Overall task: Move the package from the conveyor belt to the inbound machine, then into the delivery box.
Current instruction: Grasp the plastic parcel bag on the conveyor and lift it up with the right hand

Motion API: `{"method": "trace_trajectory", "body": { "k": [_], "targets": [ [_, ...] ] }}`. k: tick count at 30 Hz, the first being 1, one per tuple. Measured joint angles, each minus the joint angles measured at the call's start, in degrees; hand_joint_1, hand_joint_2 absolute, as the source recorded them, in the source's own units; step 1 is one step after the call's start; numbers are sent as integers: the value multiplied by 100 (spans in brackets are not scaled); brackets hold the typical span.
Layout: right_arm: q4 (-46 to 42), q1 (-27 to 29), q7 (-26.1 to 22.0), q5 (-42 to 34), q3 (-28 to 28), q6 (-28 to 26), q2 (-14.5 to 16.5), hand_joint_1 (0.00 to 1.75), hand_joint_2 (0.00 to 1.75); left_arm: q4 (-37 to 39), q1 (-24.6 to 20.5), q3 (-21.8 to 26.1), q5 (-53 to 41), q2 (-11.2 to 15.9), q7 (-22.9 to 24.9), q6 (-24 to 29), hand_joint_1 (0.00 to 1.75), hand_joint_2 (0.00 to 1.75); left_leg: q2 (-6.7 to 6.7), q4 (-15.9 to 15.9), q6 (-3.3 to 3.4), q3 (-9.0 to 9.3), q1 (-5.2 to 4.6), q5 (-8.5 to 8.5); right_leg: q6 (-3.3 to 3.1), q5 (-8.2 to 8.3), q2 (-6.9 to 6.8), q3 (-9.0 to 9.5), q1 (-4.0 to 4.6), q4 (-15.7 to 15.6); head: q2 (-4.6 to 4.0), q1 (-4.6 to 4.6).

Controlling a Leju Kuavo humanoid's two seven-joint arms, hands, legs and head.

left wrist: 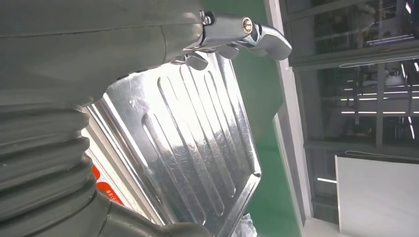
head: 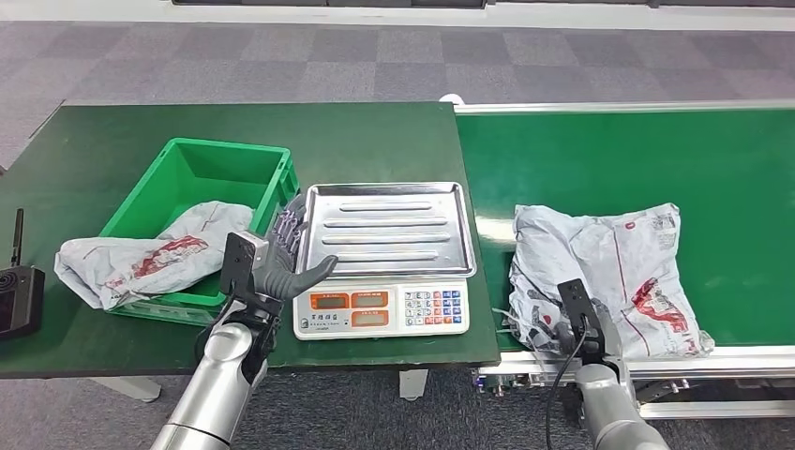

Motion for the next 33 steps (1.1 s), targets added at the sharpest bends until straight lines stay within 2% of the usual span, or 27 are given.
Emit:
{"method": "trace_trajectory", "body": {
  "k": [5,9,13,20,26,33],
  "targets": [
    [0,-91,-279,44,-22,47,3,175,175,4,-13,0,12,0,-31,-50,0,175,14,3,2,2,-2,1,25,31,14,5,-2,-3,0,0],
    [0,-195,-561,25,-26,-114,45,175,175,9,-41,2,16,0,-45,-42,0,175,20,4,5,-11,-4,8,34,44,22,-7,-4,-2,0,0],
    [-4,-267,-987,-71,-27,-337,137,175,175,34,-66,2,16,6,-48,6,0,175,13,4,1,-42,-4,19,30,46,15,-39,-4,9,0,-1],
    [-381,-459,-1739,-482,135,-337,255,175,175,52,-59,2,50,19,-88,63,0,175,0,4,-7,-97,-5,25,27,47,8,-94,-6,25,0,-1],
    [-1040,-577,-1795,-1039,688,-243,275,175,175,59,-16,5,67,37,-149,107,0,175,-6,4,-7,-112,-9,26,24,43,2,-108,-9,25,0,0],
    [-1827,-661,-1644,-1499,1502,-268,269,175,175,57,12,15,71,62,-168,165,0,175,-8,4,-7,-116,-13,26,24,42,1,-116,-13,26,1,-1]
  ]
}}
